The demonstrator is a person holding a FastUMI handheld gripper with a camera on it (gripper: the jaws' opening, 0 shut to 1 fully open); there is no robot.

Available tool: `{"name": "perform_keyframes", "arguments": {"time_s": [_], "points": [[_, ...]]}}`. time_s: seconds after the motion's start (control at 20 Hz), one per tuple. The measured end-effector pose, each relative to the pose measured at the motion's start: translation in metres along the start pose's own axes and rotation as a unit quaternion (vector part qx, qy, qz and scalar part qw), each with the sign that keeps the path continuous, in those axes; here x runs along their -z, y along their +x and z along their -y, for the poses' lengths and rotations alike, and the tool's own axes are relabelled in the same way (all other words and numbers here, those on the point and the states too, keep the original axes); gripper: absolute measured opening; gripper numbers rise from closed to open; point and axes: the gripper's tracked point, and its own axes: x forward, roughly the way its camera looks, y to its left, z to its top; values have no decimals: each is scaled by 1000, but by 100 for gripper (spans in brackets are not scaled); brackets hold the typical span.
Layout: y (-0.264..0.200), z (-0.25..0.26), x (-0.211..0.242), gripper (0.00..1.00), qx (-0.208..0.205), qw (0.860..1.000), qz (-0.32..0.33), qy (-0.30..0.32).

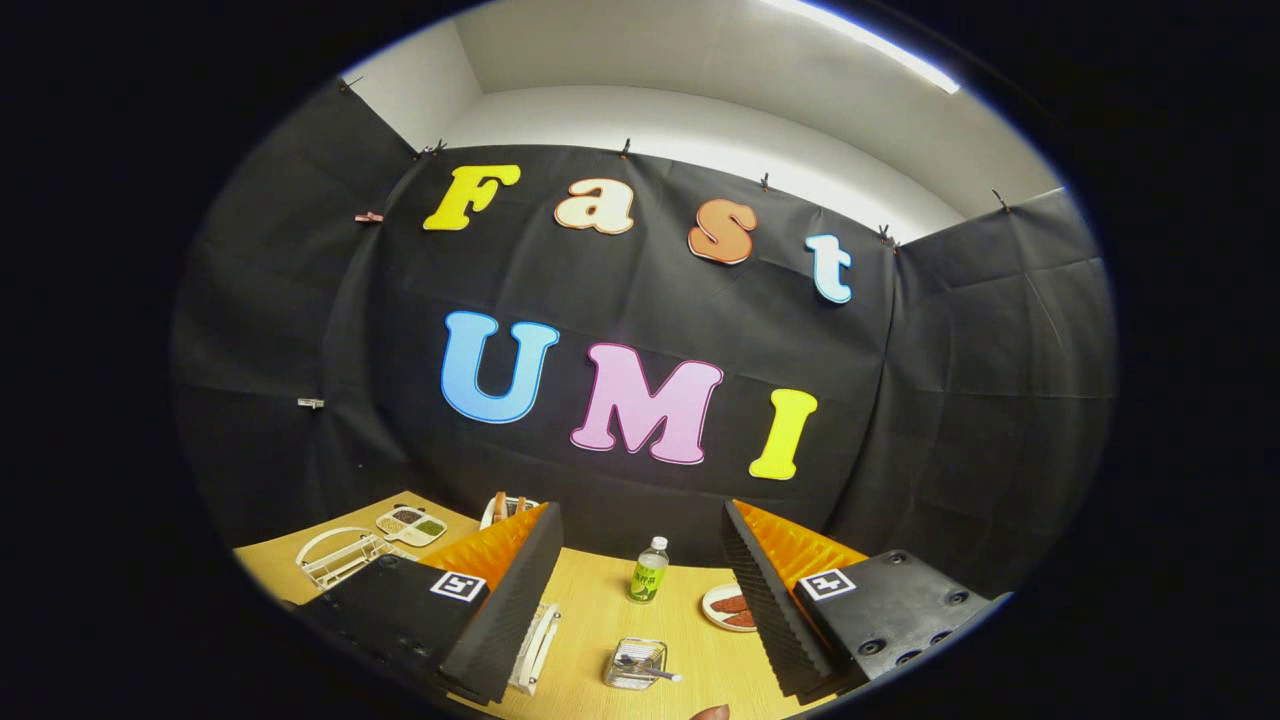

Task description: Take the plate from the dish rack, then take the spoon from the basket and place it into the plate.

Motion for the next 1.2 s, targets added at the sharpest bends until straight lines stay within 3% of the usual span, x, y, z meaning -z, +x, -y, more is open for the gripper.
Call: {"name": "perform_keyframes", "arguments": {"time_s": [0.5, 0.75, 0.95, 1.2], "points": [[6, -11, 2, 97, -4, 1000, -10, 8], [26, -49, 37, 97, -41, 995, -83, 30], [47, -84, 89, 97, -72, 981, -177, 30], [70, -123, 172, 97, -81, 949, -301, 41]]}}
